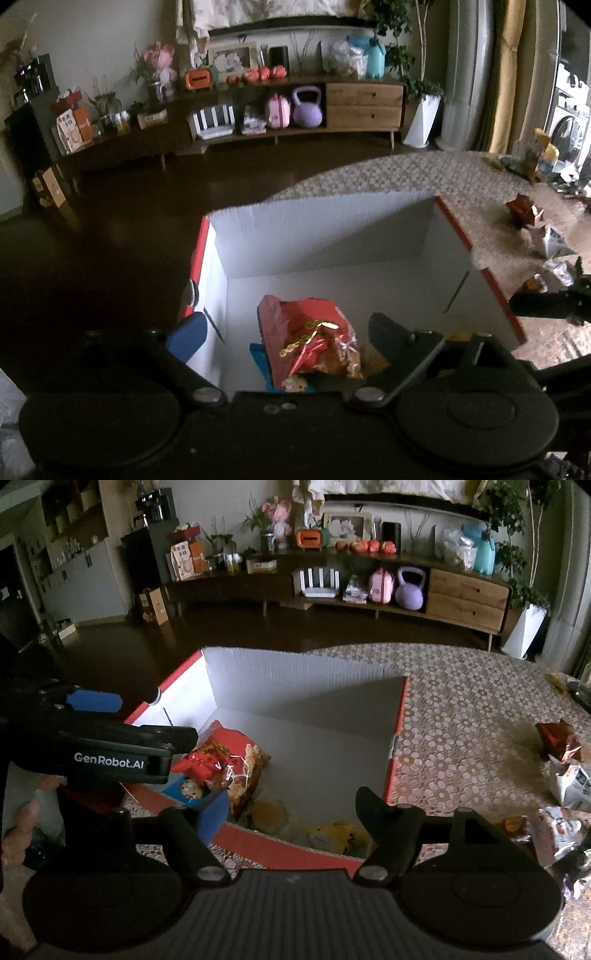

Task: Organize snacks
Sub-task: 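Open both grippers to release the bag and egg into the box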

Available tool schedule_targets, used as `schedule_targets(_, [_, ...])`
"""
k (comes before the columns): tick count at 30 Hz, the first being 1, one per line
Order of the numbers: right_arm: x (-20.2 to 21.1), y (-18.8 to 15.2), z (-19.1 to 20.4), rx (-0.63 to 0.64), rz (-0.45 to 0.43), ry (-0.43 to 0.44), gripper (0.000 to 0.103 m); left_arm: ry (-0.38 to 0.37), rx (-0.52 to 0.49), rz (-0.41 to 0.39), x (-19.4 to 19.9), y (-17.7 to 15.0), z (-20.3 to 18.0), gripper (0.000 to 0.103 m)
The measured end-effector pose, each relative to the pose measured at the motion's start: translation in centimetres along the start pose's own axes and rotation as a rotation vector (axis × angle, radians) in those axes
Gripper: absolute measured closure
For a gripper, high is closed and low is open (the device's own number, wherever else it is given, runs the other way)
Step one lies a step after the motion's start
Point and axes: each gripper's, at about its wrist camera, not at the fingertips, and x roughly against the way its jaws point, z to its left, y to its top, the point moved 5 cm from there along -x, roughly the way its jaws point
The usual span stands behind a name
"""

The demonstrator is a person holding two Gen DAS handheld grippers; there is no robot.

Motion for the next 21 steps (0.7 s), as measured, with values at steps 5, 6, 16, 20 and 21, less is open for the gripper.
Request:
schedule_targets(5, [2.4,0.2,-0.2,-0.007,-0.04,-0.006,0.022,-0.017,-0.001,-0.044,2.0,0.5,-0.7,0.003])
schedule_targets(6, [3.0,0.2,-0.2,-0.009,-0.047,-0.006,0.022,-0.02,-0.001,-0.053,2.4,0.6,-0.9,0.002])
schedule_targets(16, [7.5,-0.4,-1.6,-0.035,-0.114,-0.02,0.022,-0.082,0.019,-0.138,5.8,1.0,-3.2,0.0])
schedule_targets(20, [9.5,-0.9,-2.8,-0.055,-0.139,-0.022,0.021,-0.121,0.01,-0.17,7.2,1.0,-4.8,0.0])
schedule_targets(21, [10.0,-1.1,-3.1,-0.061,-0.143,-0.025,0.02,-0.133,0.006,-0.176,7.4,1.0,-5.3,0.0])
